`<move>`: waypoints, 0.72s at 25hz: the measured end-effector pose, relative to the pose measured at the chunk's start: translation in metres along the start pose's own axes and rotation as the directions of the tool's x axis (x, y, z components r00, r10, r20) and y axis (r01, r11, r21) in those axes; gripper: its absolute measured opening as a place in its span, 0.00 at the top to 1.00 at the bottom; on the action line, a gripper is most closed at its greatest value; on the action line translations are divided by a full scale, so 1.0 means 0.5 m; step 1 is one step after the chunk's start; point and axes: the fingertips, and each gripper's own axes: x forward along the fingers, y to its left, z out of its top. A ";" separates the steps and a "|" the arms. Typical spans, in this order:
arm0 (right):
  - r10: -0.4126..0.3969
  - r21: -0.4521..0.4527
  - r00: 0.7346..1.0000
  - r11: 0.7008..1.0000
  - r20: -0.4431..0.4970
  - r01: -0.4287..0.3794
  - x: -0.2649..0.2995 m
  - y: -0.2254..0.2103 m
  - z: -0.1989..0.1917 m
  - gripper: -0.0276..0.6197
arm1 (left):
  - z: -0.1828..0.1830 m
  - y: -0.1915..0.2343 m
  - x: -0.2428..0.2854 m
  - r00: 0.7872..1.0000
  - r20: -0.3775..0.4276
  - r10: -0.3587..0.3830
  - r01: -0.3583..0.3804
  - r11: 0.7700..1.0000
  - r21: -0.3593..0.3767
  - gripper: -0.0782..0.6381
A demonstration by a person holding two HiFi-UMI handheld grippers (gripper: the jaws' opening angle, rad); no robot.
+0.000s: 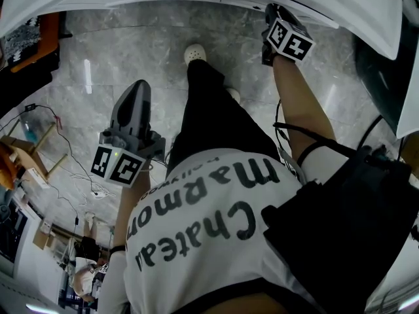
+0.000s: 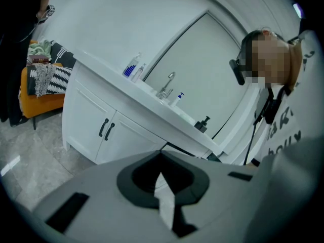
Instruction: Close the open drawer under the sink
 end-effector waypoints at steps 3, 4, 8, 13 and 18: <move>-0.005 -0.001 1.000 1.000 0.001 0.005 0.000 0.000 0.006 0.73 | 0.001 0.000 0.001 1.000 0.001 -0.001 0.001 1.000 -0.009 0.88; -0.006 -0.002 1.000 1.000 0.001 0.006 0.000 0.000 0.006 0.73 | 0.001 0.000 0.001 1.000 0.002 -0.002 0.002 1.000 -0.013 0.88; -0.012 -0.003 1.000 1.000 0.002 0.012 0.003 -0.002 0.012 0.73 | 0.007 -0.002 0.012 1.000 0.000 -0.008 0.008 1.000 -0.013 0.88; -0.020 0.000 1.000 1.000 0.013 0.020 0.011 -0.005 0.019 0.73 | 0.013 0.001 0.021 1.000 0.001 -0.004 0.004 1.000 -0.010 0.88; -0.029 -0.002 0.999 1.000 0.022 0.029 0.015 -0.007 0.025 0.73 | 0.011 0.007 0.027 1.000 -0.013 0.000 0.000 1.000 -0.018 0.88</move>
